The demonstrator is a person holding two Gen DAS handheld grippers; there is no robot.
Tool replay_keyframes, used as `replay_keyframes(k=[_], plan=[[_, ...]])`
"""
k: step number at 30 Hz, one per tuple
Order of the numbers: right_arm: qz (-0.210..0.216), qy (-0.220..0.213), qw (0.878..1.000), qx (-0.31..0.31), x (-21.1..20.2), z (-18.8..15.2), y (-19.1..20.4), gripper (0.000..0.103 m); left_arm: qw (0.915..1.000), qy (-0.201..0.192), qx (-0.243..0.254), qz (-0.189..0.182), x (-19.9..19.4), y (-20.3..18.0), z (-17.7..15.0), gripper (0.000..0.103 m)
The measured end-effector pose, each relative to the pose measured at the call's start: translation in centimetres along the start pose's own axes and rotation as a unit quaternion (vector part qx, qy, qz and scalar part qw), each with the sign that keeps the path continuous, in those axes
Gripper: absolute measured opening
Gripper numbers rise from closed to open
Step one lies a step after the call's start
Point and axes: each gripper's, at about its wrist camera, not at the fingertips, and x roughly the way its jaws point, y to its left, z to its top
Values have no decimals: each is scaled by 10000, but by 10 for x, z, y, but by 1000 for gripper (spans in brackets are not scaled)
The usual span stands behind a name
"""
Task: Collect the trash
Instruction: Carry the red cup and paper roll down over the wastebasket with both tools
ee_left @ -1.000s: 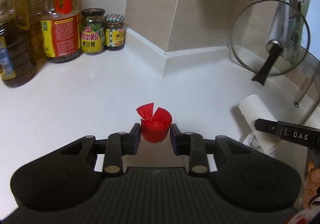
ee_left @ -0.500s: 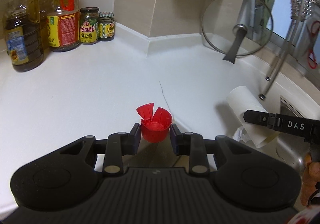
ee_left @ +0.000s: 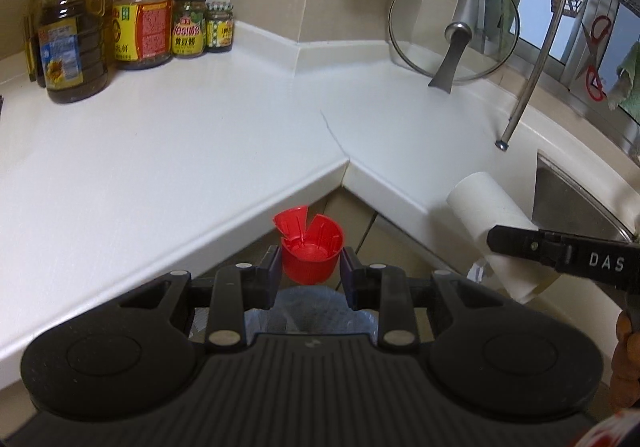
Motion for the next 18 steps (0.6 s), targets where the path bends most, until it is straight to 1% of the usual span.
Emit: replay_keyframes(k=[5,13,18], plan=[[110,236,9994,-218,14,-13,2,38,9998,147,-101,96,4,3,-11,28],[244,623,9966,-482,39,-36,-5,38,9974,555,-411,195,28,5,-41,28],[310,835,9941,-620,55,-48,-14,38,9957,740,-487,283,42,3,-53,27]])
